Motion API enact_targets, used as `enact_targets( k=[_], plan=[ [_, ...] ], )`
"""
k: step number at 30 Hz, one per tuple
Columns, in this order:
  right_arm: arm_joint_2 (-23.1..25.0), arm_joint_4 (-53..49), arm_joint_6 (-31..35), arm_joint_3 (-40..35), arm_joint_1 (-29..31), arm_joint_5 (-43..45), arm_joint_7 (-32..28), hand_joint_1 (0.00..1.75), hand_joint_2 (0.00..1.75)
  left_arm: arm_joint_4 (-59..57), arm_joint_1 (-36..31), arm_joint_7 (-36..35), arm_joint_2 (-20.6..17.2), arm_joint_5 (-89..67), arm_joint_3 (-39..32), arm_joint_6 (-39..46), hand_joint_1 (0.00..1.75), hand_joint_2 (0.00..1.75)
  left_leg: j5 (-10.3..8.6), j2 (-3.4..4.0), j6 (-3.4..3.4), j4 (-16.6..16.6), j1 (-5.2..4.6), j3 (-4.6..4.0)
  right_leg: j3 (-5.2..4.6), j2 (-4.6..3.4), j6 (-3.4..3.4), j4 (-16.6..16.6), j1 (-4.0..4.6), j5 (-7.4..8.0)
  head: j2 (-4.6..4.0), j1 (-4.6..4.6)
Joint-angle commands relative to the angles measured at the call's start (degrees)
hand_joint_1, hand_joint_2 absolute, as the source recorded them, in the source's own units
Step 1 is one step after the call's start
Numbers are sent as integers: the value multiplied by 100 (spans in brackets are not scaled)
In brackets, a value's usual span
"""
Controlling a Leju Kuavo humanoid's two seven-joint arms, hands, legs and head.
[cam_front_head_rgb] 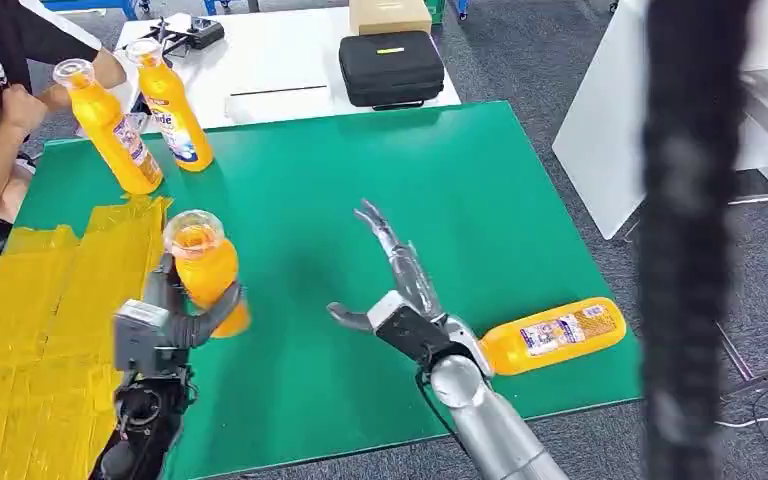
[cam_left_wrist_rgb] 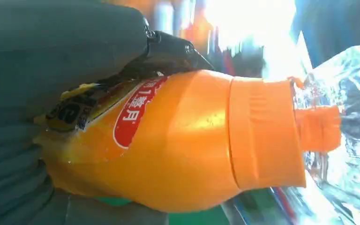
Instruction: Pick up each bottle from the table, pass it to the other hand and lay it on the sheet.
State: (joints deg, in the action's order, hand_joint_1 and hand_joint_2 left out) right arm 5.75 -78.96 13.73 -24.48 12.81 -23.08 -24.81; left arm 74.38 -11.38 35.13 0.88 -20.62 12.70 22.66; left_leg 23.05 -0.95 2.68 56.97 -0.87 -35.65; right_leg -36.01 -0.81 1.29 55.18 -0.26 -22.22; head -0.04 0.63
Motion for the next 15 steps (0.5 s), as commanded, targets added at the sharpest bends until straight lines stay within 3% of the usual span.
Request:
enact_targets(
  k=[1, 5, 8, 12, 13, 14, 15],
  plan=[
    [-530, -1255, 38, 384, -333, 7, 249, 0, 175, 1, 96, -450, -478, -2044, -400, 988, 175, 175, 26, 15, -24, 5, 6, 43, 41, -1, -4, 4, 7, -22, 0, 2],
    [-722, -1597, -141, 828, -363, 210, 355, 0, 175, -606, -400, -1547, -400, -4326, -200, 1280, 175, 175, 1, -25, -10, 2, 2, 4, 8, 29, -2, 0, 2, -10, 0, 2],
    [-753, -1605, -95, 1070, -519, 231, 266, 0, 175, -1890, -1003, -2523, -319, -6467, 2, 1504, 175, 175, -1, -27, -9, -3, 0, 14, 18, 28, -2, -5, 0, -8, 0, 2],
    [-735, -1619, -79, 1109, -547, 209, 229, 0, 175, -2889, -1445, -2577, -283, -6774, 135, 1649, 175, 175, 1, -33, -15, -4, -1, 28, 35, 38, -1, -5, 0, -12, 0, 2],
    [-745, -1601, -92, 1094, -520, 193, 235, 0, 175, -3225, -1609, -2645, -370, -6938, 332, 1553, 175, 175, 7, -31, -20, -2, 0, 38, 45, 39, -2, -2, 0, -17, 0, 2],
    [-746, -1551, -108, 1083, -473, 171, 251, 0, 175, -3784, -1938, -3263, -644, -6938, 1211, 1526, 175, 175, 4, -24, -17, -3, 0, 31, 36, 30, -2, -5, 0, -11, 0, 2],
    [-741, -1523, -105, 1083, -449, 161, 257, 0, 175, -4109, -2050, -3290, -614, -6938, 1250, 1705, 175, 175, -1, -23, -11, -5, -4, 22, 25, 28, -1, -4, -3, -6, 0, 2]
  ],
)
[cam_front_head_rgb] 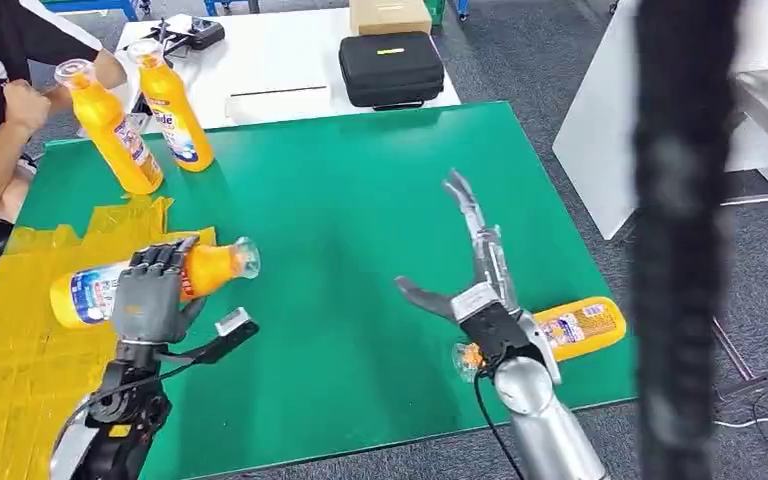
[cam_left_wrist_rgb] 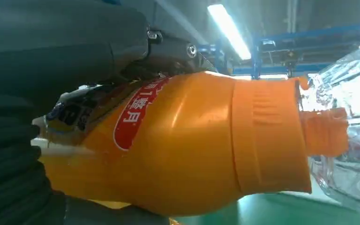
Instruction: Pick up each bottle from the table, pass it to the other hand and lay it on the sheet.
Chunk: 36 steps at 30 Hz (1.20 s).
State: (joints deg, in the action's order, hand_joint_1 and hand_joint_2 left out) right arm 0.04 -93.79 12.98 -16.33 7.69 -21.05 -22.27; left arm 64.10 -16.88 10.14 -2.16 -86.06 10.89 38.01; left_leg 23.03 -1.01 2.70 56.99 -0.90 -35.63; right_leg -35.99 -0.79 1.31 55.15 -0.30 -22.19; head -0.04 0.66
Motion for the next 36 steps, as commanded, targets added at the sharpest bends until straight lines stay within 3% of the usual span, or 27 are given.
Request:
enact_targets(
  k=[1, 6, 9, 11, 17, 24, 26, 30, 36],
  plan=[
    [-167, -32, -30, 268, 72, -44, 4, 0, 175, -3127, -1517, -783, -310, -394, 1420, 199, 175, 175, 8, -21, -22, -3, 3, 34, 40, 35, -4, 2, 4, -18, 0, 2],
    [-167, -32, -30, 268, 72, -44, 4, 0, 175, -3127, -1517, -783, -310, -394, 1420, 199, 175, 175, 9, 11, -15, -1, 4, 21, 20, 3, -2, 2, 5, -9, 0, 0],
    [-183, -91, -21, 287, 7, -62, 12, 0, 175, -3497, -1729, -1196, -463, -394, 2277, -176, 175, 175, 8, 6, -15, 2, 8, 18, 19, 8, -3, 2, 9, -11, 0, -2],
    [-194, -179, -10, 324, -88, -97, 30, 0, 175, -3690, -1757, -1276, -452, -394, 2414, -242, 175, 175, 24, 3, -26, 10, 10, 45, 48, 19, -4, 10, 12, -28, 0, 0],
    [-238, -417, 19, 351, -398, -211, 131, 0, 175, -4231, -1789, -930, -304, -287, 1888, -160, 175, 175, 22, 6, -24, 6, 10, 39, 41, 12, -4, 6, 11, -24, 0, 0],
    [-278, -414, 68, 381, -556, -239, 145, 0, 175, -4331, -1675, -980, -543, -364, 1667, 43, 175, 175, 13, 20, -19, -2, 7, 27, 26, -10, -5, -1, 7, -8, 0, 0],
    [-281, -415, 67, 377, -583, -238, 139, 0, 175, -4334, -1646, -961, -580, -357, 1645, 85, 175, 175, 33, 38, -35, 6, 12, 59, 53, -16, -9, 8, 13, -25, 0, 0],
    [-268, -418, 75, 375, -590, -239, 137, 0, 175, -4370, -1646, -982, -578, -355, 1557, 107, 175, 175, 8, 22, -14, -5, 5, 24, 19, -9, -4, 0, 5, -5, 0, 2],
    [-193, -434, 41, 394, -588, -316, 193, 0, 175, -4279, -1586, -1306, -585, -394, 1175, 199, 175, 175, 21, 38, -25, -1, 9, 48, 40, -19, -6, 6, 10, -13, 0, 0]
  ],
)
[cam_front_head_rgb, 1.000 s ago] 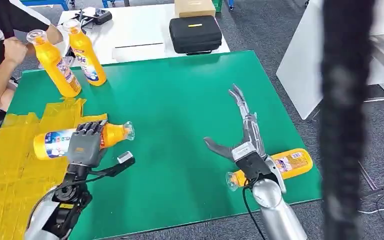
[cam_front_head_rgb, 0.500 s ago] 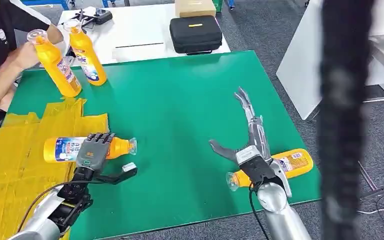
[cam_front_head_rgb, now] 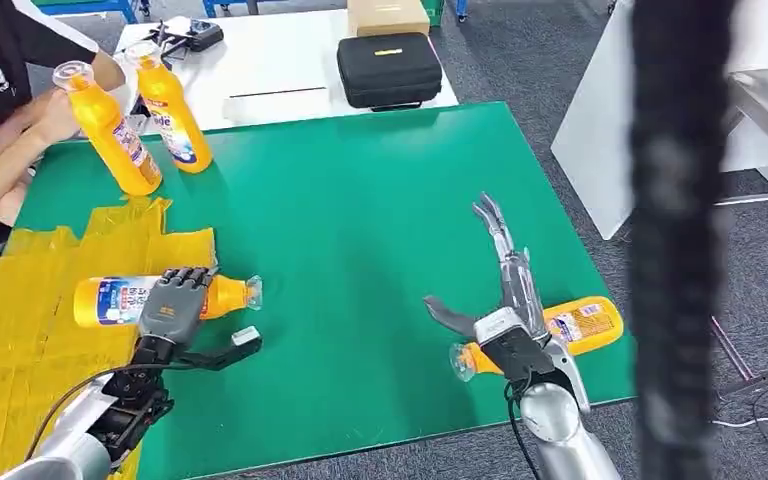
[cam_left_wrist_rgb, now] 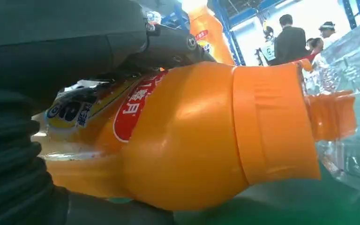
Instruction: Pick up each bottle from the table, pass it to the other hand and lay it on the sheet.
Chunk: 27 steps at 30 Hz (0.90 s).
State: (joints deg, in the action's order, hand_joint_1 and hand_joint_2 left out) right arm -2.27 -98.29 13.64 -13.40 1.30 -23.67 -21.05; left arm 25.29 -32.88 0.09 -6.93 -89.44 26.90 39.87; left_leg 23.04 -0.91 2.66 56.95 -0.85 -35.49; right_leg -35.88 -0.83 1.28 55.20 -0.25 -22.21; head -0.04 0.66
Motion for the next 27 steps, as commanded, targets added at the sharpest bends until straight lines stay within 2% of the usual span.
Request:
enact_targets(
  k=[1, 5, 6, 9, 10, 14, 16, 17, 18, 27],
  plan=[
    [46, 14, -30, 104, 48, -66, 82, 0, 175, -392, 14, -314, -91, -50, -479, 13, 175, 175, 11, 20, -15, -1, 2, 22, 17, -11, -2, -2, 2, -5, 0, 2],
    [46, 14, -30, 104, 48, -66, 82, 0, 175, -392, 14, -314, -91, -50, -479, 13, 175, 175, 22, 20, -27, 5, 6, 44, 39, -4, -4, 3, 6, -18, 0, 0],
    [46, 14, -30, 104, 48, -66, 82, 0, 175, -392, 14, -314, -91, -50, -479, 13, 175, 175, 9, 15, -16, -2, 2, 24, 20, -6, -2, -3, 2, -6, 0, 0],
    [51, 24, -42, 101, 50, -92, 97, 0, 175, -447, -20, -352, -64, -56, -529, 13, 175, 175, 19, 24, -24, 1, 4, 39, 35, -10, -3, -1, 5, -13, 0, 0],
    [61, 29, -43, 100, 51, -109, 105, 0, 175, -497, -49, -409, -44, -56, -559, 13, 175, 175, 4, 11, -13, -3, 1, 16, 14, -4, -1, -3, 1, -3, 0, 0],
    [78, 22, -28, 104, 32, -149, 125, 0, 175, -581, -112, -480, 11, -55, -702, -16, 175, 175, 12, 13, -21, 1, 3, 29, 27, -2, -3, 0, 3, -10, 0, 0],
    [87, 25, -19, 96, 37, -173, 141, 0, 175, -526, -69, -183, 62, 74, -964, 13, 175, 175, 15, 14, -23, 3, 4, 33, 30, -1, -3, 1, 5, -13, 0, 0],
    [91, 35, -19, 92, 49, -181, 151, 0, 175, -475, -36, -131, 83, 80, -1058, 13, 12, 175, 6, 10, -16, -1, 1, 21, 18, 0, -2, -1, 2, -6, 0, 0],
    [94, 41, -18, 91, 54, -184, 155, 0, 175, -477, -31, -143, 89, 34, -1078, 13, 0, 175, 14, 11, -24, 2, 3, 34, 31, 2, -4, 1, 4, -14, 0, 0],
    [72, 233, -66, -2, 213, -290, 230, 0, 175, -538, 32, -203, 137, -19, -1063, -48, 0, 175, 7, 16, -15, -4, 0, 26, 22, -7, -1, -4, 0, -5, 0, 0]
  ],
)
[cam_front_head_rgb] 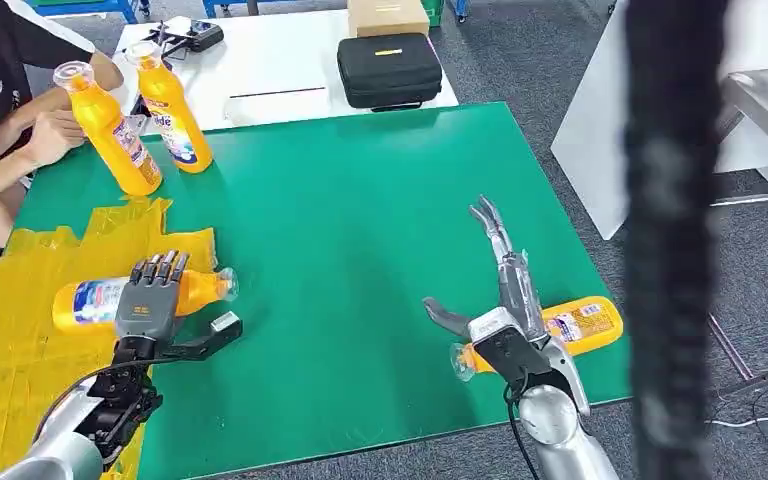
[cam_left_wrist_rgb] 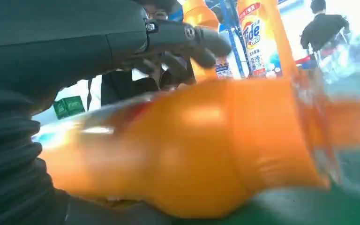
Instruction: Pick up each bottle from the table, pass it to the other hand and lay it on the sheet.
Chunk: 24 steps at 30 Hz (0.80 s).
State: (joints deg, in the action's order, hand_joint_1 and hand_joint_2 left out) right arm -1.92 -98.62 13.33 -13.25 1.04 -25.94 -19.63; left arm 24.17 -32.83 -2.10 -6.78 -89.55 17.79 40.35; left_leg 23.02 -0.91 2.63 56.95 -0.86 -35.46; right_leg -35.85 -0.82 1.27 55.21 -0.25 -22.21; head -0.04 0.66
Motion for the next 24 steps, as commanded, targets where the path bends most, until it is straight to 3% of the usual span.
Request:
enact_targets(
  k=[1, 5, 8, 10, 11, 13, 15, 20, 23, 24],
  plan=[
    [38, 273, -37, -22, 251, -69, 95, 0, 175, -425, 28, 53, 125, -1, -178, -91, 0, 175, 16, 19, -19, -2, 2, 35, 32, -7, -1, -3, 3, -11, 0, 0],
    [35, 298, -46, -46, 308, -100, 158, 0, 175, -396, 26, 271, 232, 55, -436, -65, 0, 175, 15, 19, -19, -1, 3, 32, 30, -7, -2, -3, 3, -10, 0, 0],
    [-3, 275, -46, -68, 301, -245, 244, 0, 175, -255, 68, 872, 389, 492, -881, -55, 0, 175, 20, 16, -22, 0, 3, 41, 40, -1, -1, -2, 4, -15, 0, 2],
    [-159, 261, 152, -153, 349, -1192, 486, 0, 175, -74, 88, 1157, 471, 635, -1071, -40, 0, 175, 18, 13, -21, 0, 3, 39, 38, 1, -1, -2, 4, -15, 0, 2],
    [-156, 243, 154, -151, 356, -1204, 492, 0, 175, -67, 69, 1159, 483, 635, -1074, -69, 0, 175, 28, 17, -29, 5, 6, 51, 51, 2, -2, 1, 7, -23, 0, 2],
    [-375, 148, 71, -190, 435, -2357, 934, 0, 175, 356, 139, 1877, 654, 1142, -1368, -160, 0, 175, 17, 3, -19, 3, 3, 32, 35, 8, 0, 0, 4, -15, 0, 2],
    [-513, 113, -72, -157, 498, -2605, 1052, 0, 175, 677, 189, 2093, 739, 1334, -1423, -319, 0, 175, 23, -3, -22, 10, 3, 37, 42, 15, 2, 5, 4, -22, 0, 0],
    [-1054, 430, -240, 13, 531, -2606, 965, 0, 175, 1712, 576, 2530, 775, 1799, -1221, -785, 0, 175, 20, -12, -16, 13, 2, 25, 36, 17, 4, 2, 1, -18, 0, 2],
    [-1042, 449, -234, 27, 535, -2603, 954, 0, 175, 1774, 611, 2513, 760, 1828, -1203, -816, 0, 175, 9, -14, -10, 3, -8, 13, 22, 11, 4, -3, -11, -9, 0, 0],
    [-1042, 449, -234, 27, 535, -2603, 954, 0, 175, 1774, 611, 2513, 760, 1828, -1203, -816, 0, 175, 33, -8, -25, 16, -3, 45, 56, 17, 3, 5, -4, -31, 0, 0]
  ],
)
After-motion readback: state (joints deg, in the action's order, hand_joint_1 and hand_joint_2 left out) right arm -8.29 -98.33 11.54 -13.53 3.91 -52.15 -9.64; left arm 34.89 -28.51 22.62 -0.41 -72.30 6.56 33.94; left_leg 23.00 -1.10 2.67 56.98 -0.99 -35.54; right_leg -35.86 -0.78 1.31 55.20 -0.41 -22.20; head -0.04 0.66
